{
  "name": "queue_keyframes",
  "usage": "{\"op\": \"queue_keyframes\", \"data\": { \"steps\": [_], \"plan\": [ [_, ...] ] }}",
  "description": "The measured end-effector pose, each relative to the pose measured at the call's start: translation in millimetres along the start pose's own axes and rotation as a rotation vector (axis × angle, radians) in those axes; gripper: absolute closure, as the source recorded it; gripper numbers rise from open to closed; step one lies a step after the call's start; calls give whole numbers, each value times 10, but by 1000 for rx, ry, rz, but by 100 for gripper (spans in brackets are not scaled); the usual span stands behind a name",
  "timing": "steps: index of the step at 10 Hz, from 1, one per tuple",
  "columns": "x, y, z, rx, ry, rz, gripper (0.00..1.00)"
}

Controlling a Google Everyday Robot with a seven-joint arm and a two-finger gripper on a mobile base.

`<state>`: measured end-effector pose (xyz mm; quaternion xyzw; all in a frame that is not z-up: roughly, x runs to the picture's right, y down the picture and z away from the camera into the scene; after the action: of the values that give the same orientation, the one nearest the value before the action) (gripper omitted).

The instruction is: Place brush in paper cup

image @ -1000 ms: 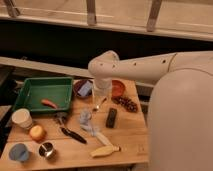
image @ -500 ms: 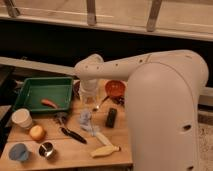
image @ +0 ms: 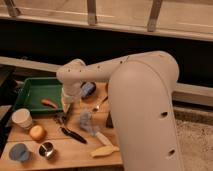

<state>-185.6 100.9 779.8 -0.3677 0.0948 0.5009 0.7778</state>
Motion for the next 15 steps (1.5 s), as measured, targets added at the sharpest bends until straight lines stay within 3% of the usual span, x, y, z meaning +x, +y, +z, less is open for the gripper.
{"op": "queue_keyframes", "data": {
  "steps": [5, 6, 9, 15],
  "plan": [
    [11, 62, 11, -14, -3, -19, 46],
    [-4, 107, 45, -35, -7, -23, 46],
    [-100, 401, 363, -123, 2, -74, 46],
    [23, 445, 654, -143, 46, -65, 46]
  ]
}}
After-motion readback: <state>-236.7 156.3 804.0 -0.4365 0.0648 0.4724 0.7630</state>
